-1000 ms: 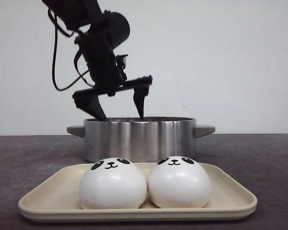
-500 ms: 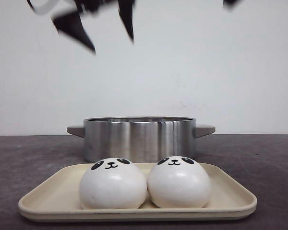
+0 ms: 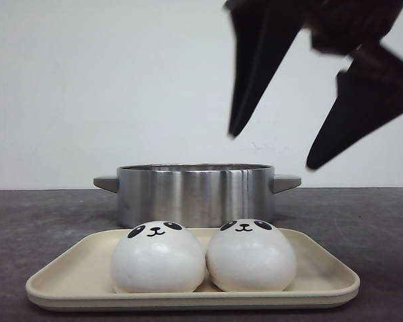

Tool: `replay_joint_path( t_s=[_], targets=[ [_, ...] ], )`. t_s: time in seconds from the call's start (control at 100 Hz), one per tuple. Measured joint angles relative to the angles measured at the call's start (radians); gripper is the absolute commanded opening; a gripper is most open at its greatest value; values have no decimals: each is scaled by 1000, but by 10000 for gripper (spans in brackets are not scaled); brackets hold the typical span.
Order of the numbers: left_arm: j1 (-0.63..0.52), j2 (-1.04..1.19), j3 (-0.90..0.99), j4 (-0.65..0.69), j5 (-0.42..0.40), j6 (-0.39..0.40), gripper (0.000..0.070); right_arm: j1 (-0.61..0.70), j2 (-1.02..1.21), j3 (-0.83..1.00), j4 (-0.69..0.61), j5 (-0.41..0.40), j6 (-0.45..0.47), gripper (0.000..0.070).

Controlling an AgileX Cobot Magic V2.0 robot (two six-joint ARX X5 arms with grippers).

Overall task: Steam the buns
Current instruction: 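Lower the right gripper onto a nearer panda bun and grasp it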

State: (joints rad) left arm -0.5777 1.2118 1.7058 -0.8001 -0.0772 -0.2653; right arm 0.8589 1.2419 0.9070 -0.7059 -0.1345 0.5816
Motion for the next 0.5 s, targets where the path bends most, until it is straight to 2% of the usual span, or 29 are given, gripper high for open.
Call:
replay_joint_path(
  t_s=[0.26, 0.42, 0.5],
  targets=[
    [-1, -64, 0, -24, 0, 18, 602, 7, 177, 0, 100, 46, 27, 523],
    [-1, -76, 0, -72, 0, 31, 602, 5, 261, 0, 112, 52, 37, 519],
    [-1, -73, 0, -94, 0, 34, 602, 5, 286, 0, 112, 52, 43, 416]
  ],
)
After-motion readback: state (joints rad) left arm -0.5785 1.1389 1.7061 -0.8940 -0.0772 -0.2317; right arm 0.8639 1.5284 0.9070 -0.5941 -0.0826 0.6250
